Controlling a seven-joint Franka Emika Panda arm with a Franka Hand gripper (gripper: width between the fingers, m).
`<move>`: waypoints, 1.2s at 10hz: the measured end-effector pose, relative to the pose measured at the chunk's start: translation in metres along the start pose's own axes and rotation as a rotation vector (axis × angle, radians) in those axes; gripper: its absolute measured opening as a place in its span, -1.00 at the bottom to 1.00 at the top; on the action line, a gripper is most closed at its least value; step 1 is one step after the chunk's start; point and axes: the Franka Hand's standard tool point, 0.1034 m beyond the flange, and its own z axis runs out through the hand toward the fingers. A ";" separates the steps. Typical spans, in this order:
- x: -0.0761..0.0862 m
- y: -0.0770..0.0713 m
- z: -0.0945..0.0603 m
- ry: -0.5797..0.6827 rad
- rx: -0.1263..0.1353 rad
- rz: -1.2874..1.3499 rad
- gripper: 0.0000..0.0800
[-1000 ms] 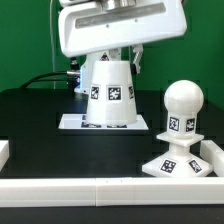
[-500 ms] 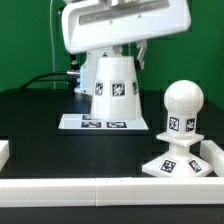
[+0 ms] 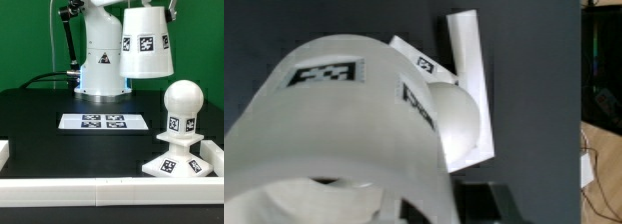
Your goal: Assemble lamp
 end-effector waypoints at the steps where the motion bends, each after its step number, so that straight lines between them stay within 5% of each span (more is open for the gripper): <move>1: 0.007 -0.018 0.001 -0.004 -0.001 0.028 -0.89; 5: 0.018 -0.052 0.037 -0.026 -0.033 0.049 -0.89; 12: -0.001 -0.024 0.094 -0.036 -0.072 0.004 -0.89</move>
Offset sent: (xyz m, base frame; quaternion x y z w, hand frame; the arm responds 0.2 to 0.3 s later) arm 0.0295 0.0368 -0.0126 -0.0300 -0.0069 0.0261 0.9992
